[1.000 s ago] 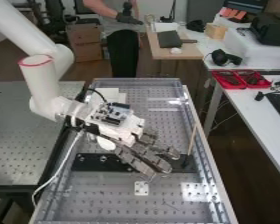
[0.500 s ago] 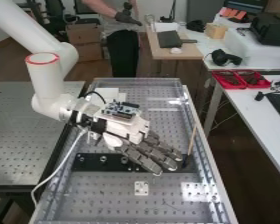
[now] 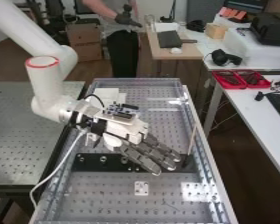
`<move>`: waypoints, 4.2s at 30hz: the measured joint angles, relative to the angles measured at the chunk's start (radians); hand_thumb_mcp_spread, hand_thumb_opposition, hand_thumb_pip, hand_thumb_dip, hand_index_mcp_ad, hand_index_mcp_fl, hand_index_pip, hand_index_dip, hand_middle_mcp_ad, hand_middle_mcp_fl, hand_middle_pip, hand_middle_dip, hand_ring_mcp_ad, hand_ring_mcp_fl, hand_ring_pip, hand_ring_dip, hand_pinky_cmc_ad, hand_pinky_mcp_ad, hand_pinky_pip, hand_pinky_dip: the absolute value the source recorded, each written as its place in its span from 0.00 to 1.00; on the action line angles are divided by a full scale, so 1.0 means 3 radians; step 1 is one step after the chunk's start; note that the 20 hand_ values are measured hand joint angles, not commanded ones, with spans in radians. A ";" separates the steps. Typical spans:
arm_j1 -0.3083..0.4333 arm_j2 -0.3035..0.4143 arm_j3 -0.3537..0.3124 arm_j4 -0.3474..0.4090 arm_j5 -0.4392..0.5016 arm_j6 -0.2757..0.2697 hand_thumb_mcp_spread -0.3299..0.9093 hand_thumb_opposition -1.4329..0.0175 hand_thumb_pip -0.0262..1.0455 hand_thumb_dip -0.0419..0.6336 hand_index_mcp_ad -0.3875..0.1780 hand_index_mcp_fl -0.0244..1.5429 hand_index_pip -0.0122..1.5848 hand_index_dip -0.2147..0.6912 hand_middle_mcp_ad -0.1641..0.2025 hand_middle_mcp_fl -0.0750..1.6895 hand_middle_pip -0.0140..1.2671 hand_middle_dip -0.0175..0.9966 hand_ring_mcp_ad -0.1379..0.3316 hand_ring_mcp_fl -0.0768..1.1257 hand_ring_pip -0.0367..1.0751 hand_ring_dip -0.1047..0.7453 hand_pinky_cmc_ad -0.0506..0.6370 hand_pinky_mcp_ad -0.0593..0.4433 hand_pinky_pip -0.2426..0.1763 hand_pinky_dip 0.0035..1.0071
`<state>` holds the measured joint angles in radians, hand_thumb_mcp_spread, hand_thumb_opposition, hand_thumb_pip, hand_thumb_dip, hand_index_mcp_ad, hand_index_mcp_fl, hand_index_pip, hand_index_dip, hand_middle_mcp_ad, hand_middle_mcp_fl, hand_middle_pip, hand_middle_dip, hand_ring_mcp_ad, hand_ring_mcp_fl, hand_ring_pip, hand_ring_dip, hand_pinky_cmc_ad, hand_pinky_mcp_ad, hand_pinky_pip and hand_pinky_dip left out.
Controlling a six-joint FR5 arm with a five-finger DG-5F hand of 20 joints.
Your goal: Grab the pcb board and place it in the clear container
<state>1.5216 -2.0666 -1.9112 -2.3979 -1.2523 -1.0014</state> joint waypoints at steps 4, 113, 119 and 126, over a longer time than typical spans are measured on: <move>0.0002 -0.0024 -0.0005 0.0022 0.0007 0.0073 0.63 0.35 0.69 0.53 0.44 0.23 0.85 0.35 0.54 0.04 0.13 0.14 0.63 0.07 0.11 0.15 0.55 0.49 0.36 0.19; 0.0806 0.0131 0.0481 -0.0146 -0.1167 0.0528 0.69 0.30 0.64 0.50 0.40 0.35 0.91 0.39 0.54 0.12 0.12 0.17 0.65 0.09 0.12 0.15 0.54 0.44 0.44 0.19; 0.0861 -0.0052 0.0548 -0.0232 -0.1219 0.0675 0.69 0.30 0.64 0.50 0.40 0.35 0.91 0.38 0.55 0.12 0.12 0.17 0.66 0.09 0.12 0.15 0.54 0.44 0.44 0.19; 0.0920 -0.0120 0.0543 -0.0272 -0.1233 0.0731 0.69 0.30 0.64 0.50 0.40 0.35 0.91 0.38 0.55 0.12 0.12 0.17 0.66 0.09 0.12 0.15 0.54 0.44 0.44 0.19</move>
<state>1.7975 -2.1027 -1.7482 -2.4796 -1.6223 -0.7821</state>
